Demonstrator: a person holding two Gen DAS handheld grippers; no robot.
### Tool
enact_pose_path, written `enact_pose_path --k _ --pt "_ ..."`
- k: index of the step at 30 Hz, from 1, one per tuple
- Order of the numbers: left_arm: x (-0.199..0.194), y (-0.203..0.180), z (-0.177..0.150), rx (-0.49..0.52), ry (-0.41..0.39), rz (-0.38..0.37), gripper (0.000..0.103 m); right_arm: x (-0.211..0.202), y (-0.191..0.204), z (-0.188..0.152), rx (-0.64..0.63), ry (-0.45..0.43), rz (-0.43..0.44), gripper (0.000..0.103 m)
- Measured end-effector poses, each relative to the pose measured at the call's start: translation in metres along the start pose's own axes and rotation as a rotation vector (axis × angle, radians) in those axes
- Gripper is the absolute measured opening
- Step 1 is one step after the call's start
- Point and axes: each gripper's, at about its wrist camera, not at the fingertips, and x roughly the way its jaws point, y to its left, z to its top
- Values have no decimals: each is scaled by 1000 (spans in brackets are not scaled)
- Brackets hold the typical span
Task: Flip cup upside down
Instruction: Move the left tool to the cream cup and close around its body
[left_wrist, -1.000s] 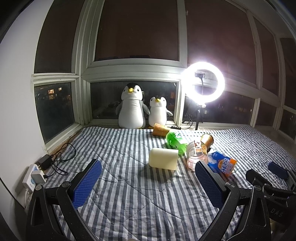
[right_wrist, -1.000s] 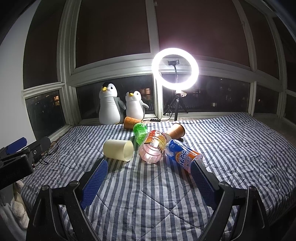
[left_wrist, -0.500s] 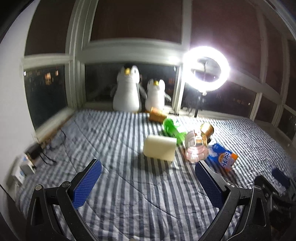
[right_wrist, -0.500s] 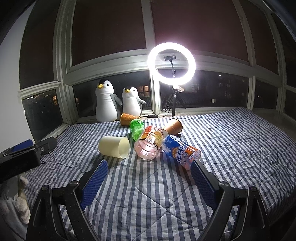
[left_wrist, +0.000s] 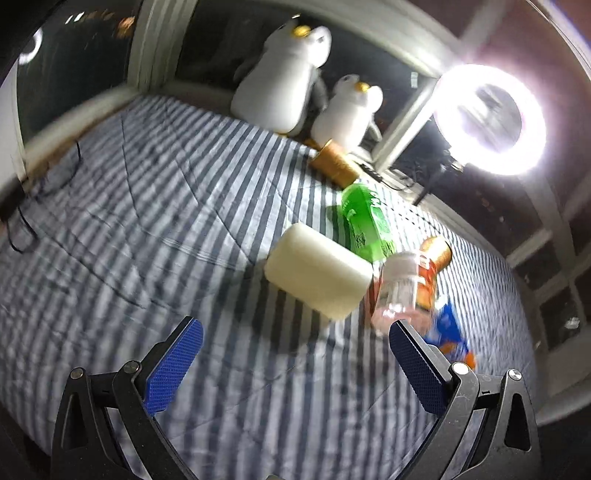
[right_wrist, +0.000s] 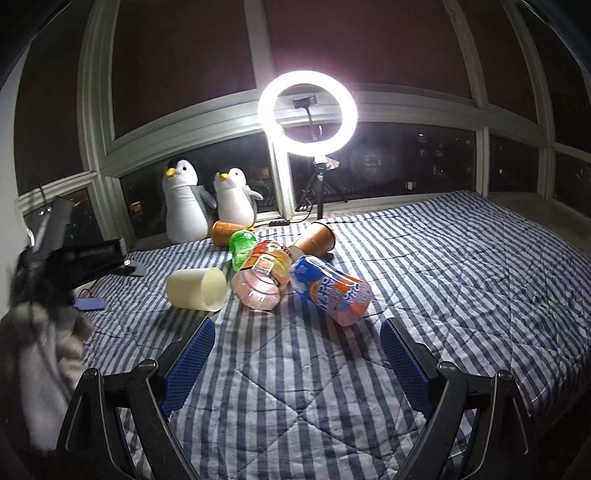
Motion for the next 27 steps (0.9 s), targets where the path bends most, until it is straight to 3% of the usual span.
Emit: enact_pose_path --k 8,12,20,27 --pt "71 -1 29 -230 116 19 102 3 -19 -3 29 7 -35 88" --pt "92 4 35 -341 126 18 100 4 -28 -3 40 10 -49 88" --pt "131 7 44 -441 171 38 97 10 -42 -5 60 20 -72 88" --pt "147 3 47 -434 169 42 91 17 -51 -5 78 28 -90 88"
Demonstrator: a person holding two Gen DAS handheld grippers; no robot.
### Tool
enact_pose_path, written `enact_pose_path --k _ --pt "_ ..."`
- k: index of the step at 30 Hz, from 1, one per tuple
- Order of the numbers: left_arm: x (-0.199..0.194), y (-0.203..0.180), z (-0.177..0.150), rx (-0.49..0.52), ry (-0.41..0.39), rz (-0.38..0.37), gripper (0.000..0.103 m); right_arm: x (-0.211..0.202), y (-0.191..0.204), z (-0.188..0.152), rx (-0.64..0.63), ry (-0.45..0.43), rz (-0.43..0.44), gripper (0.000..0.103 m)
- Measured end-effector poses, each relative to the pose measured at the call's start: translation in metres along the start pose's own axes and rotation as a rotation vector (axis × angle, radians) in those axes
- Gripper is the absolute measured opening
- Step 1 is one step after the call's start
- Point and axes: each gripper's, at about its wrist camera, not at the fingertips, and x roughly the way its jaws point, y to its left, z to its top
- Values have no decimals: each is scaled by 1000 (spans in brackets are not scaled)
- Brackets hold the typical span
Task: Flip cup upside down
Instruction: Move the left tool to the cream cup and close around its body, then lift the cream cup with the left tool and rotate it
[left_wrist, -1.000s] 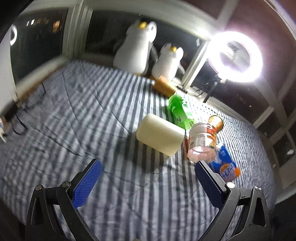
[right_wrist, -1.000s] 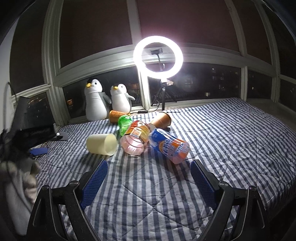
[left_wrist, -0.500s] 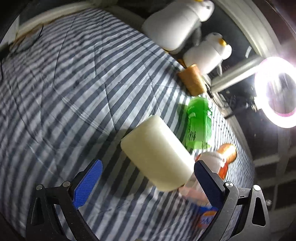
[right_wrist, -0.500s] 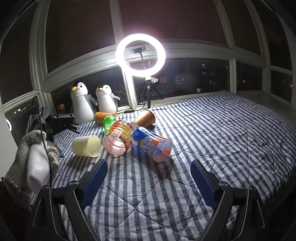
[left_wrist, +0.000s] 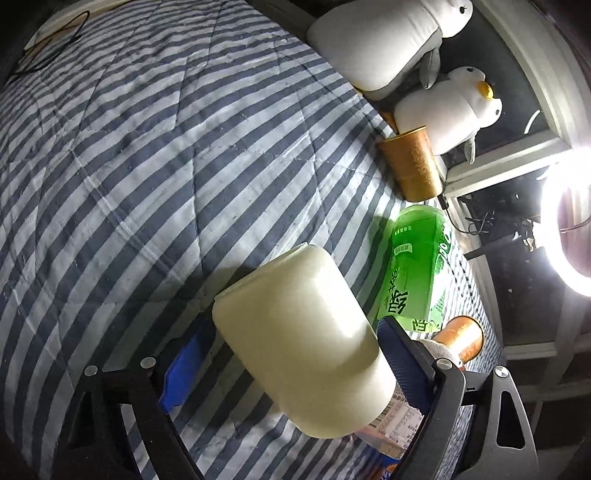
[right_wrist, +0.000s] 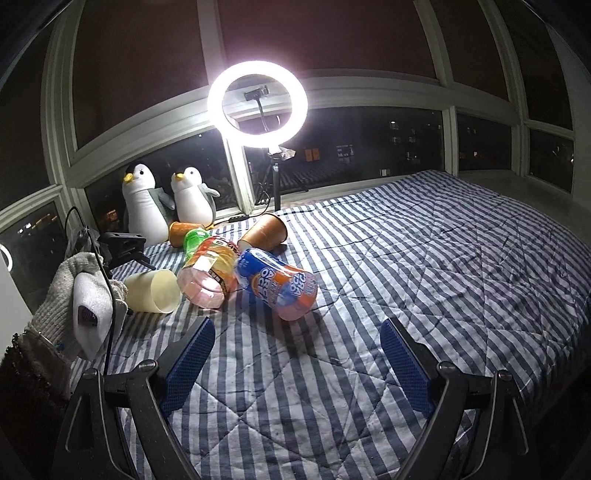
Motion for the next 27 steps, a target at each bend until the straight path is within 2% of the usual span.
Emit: enact_pose_path --k 8,16,25,27 --pt "-9 14 -1 -3 19 -50 87 6 -3 0 3 4 -3 88" --pt "-14 17 1 5 19 -53 85 4 7 -2 -14 4 7 88" --pt "-39 56 -19 -50 99 -149 83 -3 15 -1 -35 -22 10 88" --pt "-47 62 -24 -30 102 -152 83 -4 19 -2 -42 -19 19 88"
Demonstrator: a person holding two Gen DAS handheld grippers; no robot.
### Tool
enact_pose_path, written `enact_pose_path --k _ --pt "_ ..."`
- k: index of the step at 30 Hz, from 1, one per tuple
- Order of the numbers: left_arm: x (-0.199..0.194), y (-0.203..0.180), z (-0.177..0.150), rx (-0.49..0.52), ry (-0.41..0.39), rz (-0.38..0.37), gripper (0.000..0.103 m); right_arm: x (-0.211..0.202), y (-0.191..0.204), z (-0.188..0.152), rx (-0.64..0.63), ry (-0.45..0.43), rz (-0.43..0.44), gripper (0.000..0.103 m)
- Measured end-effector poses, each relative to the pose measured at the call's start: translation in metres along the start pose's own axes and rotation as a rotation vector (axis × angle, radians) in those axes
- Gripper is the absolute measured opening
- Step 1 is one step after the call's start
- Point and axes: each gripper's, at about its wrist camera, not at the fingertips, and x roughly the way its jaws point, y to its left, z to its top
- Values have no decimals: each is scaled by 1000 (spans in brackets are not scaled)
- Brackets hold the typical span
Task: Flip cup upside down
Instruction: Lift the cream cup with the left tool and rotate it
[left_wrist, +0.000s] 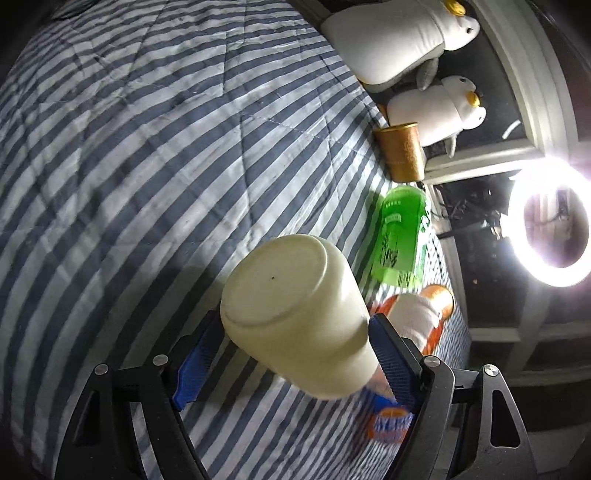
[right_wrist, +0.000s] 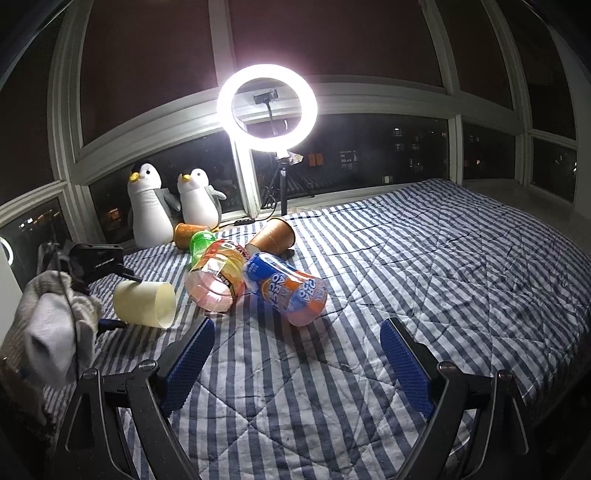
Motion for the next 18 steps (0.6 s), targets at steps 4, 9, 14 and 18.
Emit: enact_pose_path --k 4,9,14,18 --pt "-15 13 -10 0 8 -13 82 -1 10 -2 -14 3 17 88" --pt "-28 32 -33 10 37 -29 81 -2 25 -3 -44 10 47 88" --pt "-38 45 -55 56 73 -13 80 0 39 -2 -67 20 87 88" --pt "-40 61 -75 106 124 -10 80 4 54 -1 -92 37 120 88"
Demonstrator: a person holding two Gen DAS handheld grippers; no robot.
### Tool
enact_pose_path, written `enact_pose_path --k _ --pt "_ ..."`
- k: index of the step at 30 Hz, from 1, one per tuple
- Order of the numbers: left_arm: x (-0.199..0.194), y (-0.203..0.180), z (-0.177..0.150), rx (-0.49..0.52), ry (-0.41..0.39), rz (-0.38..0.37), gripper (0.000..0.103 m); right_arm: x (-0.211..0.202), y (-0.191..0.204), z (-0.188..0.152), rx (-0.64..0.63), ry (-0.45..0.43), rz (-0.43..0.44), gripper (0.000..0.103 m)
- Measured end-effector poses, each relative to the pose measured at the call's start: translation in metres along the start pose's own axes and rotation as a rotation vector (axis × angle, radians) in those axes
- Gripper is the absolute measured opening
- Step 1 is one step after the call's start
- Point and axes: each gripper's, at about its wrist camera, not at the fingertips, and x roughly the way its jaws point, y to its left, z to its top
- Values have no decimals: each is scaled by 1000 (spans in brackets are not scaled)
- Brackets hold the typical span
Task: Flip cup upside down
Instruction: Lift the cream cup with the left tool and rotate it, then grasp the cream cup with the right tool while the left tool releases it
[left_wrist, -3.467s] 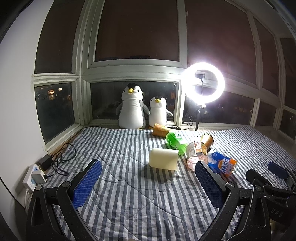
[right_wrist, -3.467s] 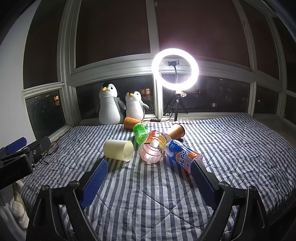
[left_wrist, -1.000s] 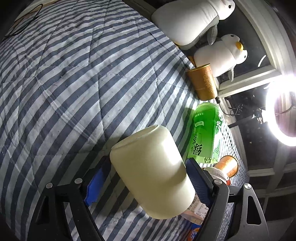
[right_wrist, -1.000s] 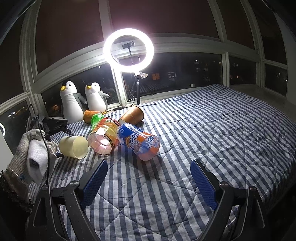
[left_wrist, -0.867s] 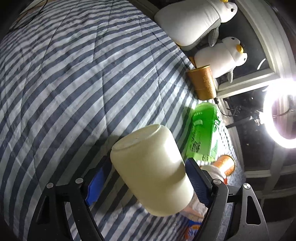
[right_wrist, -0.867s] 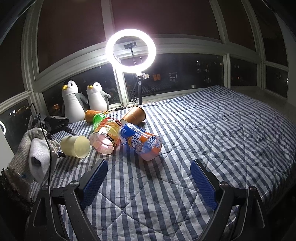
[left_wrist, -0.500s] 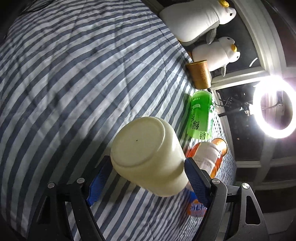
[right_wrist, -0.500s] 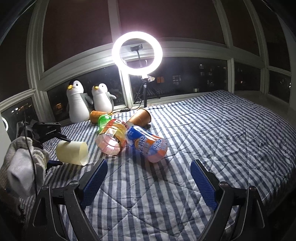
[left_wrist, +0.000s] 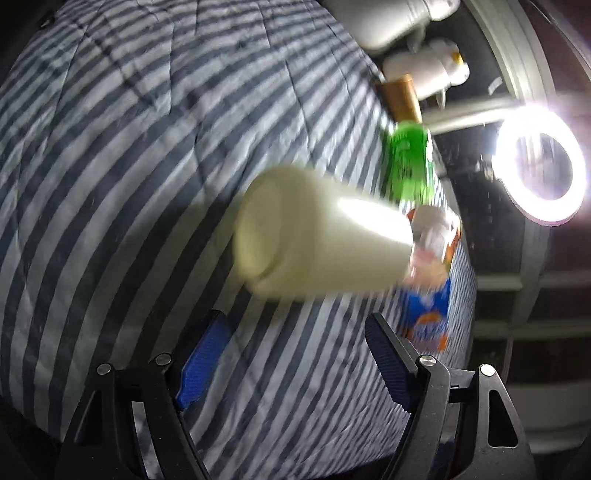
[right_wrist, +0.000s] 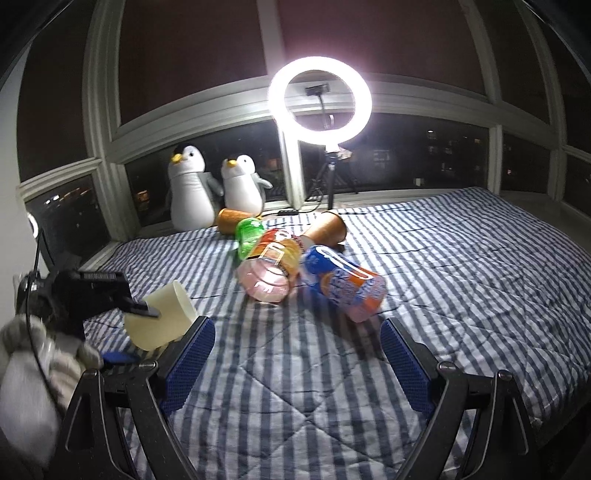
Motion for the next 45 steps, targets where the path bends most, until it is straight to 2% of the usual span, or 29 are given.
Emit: enact_pose_path --k 4,8,11,15,19,23,26,34,45 --pt "-27 10 -22 113 -25 6 80 8 16 3 -35 20 39 89" --pt "-78 8 -38 331 -156 103 83 17 38 12 -139 13 110 89" --pt "-112 8 -46 460 -267 183 89 29 60 23 -264 30 217 89" --pt "-147 9 -59 585 -411 311 92 52 105 30 -524 82 309 89" --pt "-164 17 -61 612 -472 367 96 71 139 24 -737 122 327 89" --pt "-171 22 -60 617 -486 391 96 88 164 14 -899 189 383 89" --pt "-172 26 -58 615 -487 397 96 95 181 6 -1033 208 390 89" --pt "-171 43 -51 566 -475 398 96 124 227 -22 -1376 237 356 88" --pt "-176 52 -45 547 -474 402 96 154 248 -55 -1679 219 276 87"
